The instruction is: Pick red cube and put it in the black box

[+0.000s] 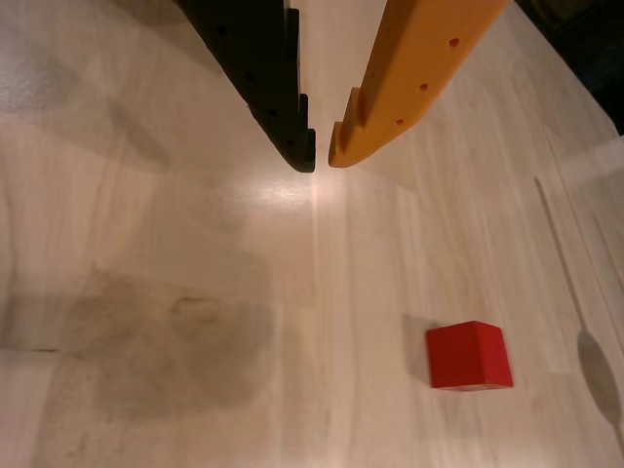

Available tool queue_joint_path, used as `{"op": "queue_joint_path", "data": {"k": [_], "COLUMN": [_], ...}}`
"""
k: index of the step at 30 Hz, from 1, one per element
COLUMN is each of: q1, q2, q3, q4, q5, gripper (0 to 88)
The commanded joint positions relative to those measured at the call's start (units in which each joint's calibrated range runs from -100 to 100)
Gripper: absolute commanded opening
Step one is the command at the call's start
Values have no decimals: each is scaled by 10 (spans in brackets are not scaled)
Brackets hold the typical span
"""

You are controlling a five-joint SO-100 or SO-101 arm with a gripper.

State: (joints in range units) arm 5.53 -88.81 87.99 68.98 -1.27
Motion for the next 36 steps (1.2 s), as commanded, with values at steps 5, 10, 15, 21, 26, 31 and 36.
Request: {"op": "queue_joint_path", "data": {"k": [5, 10, 15, 21, 26, 31, 36], "q1": [9, 9, 21, 67, 72, 71, 64], "q2": [182, 302, 412, 505, 571, 655, 726], "q3": [-122, -230, -330, -421, -484, -549, -623], "q4": [-69, -64, -57, -56, -49, -51, -44], "q5": [4, 7, 13, 32, 33, 33, 73], "gripper": [9, 9, 9, 9, 21, 110, 130]}}
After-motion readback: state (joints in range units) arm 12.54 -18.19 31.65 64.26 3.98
